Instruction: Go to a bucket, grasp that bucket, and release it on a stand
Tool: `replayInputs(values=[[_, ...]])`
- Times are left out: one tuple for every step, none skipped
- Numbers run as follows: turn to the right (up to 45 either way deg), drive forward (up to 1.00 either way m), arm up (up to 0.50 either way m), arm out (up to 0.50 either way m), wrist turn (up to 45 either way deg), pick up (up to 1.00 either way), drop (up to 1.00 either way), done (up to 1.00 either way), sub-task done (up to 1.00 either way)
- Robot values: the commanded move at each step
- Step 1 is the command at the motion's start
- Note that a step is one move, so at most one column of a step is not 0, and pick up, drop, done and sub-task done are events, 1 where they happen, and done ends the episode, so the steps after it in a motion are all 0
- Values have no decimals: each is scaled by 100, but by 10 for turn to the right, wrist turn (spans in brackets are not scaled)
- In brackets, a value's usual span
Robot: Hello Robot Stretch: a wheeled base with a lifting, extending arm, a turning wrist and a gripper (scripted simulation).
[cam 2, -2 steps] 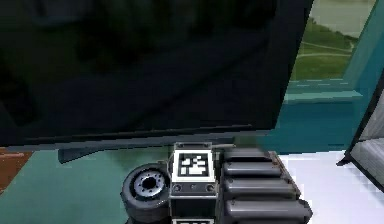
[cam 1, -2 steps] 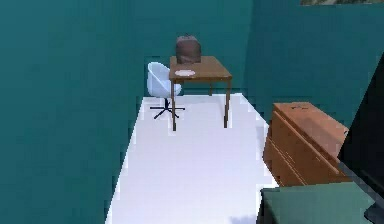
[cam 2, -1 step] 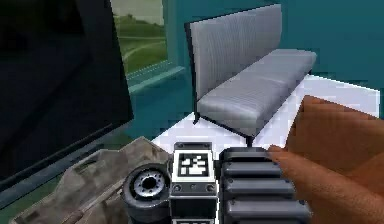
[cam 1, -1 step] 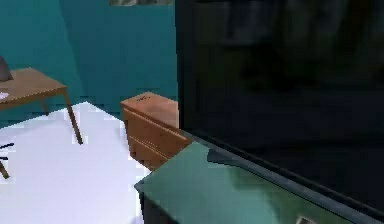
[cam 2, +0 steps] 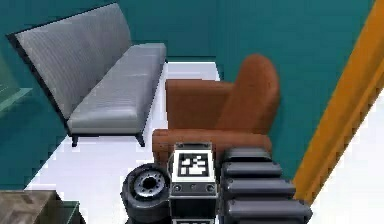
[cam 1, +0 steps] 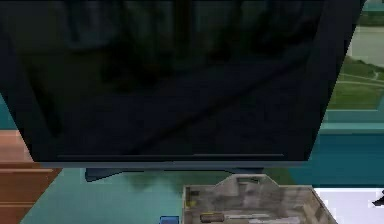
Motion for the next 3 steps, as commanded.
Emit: replayInputs(values=[[0, 15, 0, 0, 0, 0, 0, 0, 0], [450, 0, 0, 0, 0, 0, 0, 0, 0], [450, 0, 0, 0, 0, 0, 0, 0, 0]])
